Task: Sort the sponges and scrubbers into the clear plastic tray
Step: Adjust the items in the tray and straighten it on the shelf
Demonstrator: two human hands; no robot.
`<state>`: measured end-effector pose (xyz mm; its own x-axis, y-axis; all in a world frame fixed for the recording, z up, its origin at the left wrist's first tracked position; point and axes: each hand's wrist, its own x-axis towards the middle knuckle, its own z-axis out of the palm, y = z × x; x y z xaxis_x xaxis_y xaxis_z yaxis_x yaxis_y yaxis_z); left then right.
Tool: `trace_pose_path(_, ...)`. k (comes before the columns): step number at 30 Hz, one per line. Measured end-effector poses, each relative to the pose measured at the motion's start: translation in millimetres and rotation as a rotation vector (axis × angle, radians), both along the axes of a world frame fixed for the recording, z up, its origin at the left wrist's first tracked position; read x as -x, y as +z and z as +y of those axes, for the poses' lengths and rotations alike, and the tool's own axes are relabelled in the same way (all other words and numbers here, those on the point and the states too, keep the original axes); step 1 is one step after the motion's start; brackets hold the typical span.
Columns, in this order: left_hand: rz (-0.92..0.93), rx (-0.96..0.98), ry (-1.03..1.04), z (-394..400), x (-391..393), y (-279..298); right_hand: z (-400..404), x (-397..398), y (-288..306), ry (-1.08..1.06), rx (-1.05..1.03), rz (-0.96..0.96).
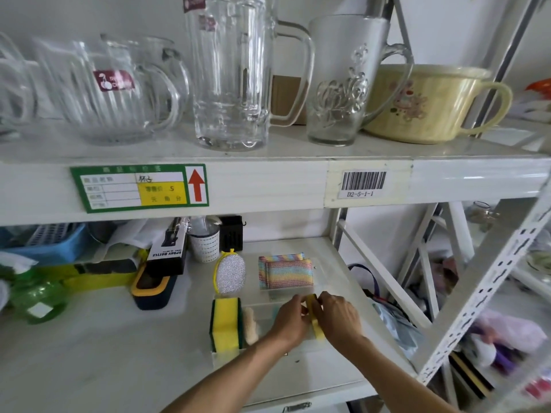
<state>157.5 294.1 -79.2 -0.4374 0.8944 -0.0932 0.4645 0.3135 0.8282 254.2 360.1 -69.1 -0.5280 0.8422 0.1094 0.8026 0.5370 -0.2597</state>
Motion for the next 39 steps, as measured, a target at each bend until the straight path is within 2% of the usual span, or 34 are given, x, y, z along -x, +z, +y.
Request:
trace_pose_path(16, 0.079, 0.056, 0.001, -10.4, 18.1, 1.8, 4.0, 0.6, 0.5, -0.043, -0.053, -0.005)
trace_pose_path(19, 0.140, -0.022, 0.020, -15.5, 26.1, 9.4, 6.2, 4.5, 3.4, -0.034, -0.120, 0.044)
trace_pose_path(22, 0.235, -0.210, 0.129, -22.7, 45.5, 25.8, 4.8, 21.4, 12.6, 0.062, -0.172, 0.188)
trace_pose_path(25, 0.314, -0.353, 0.255, -31.3, 76.9, 41.0, 0.3, 49.7, 22.5, 0.221, -0.130, 0.279)
trace_pose_path(27, 0.336, -0.377, 0.344, -38.4, 101.0, 48.2, -3.8, 71.2, 27.3, 0.305, -0.075, 0.281)
trace_pose_path(32, 0.281, -0.073, 0.471, -48.2, 169.7, 43.6, -13.4, 126.7, 37.8, 0.369, 0.108, 0.218)
trace_pose_path(36, 0.262, 0.097, 0.381, -46.1, 211.4, 17.7, -11.2, 160.5, 38.8, 0.354, 0.189, 0.176)
trace_pose_path(39, 0.241, 0.151, 0.353, -52.2, 205.9, 26.5, -6.0, 176.2, 37.4, 0.321, 0.241, 0.139)
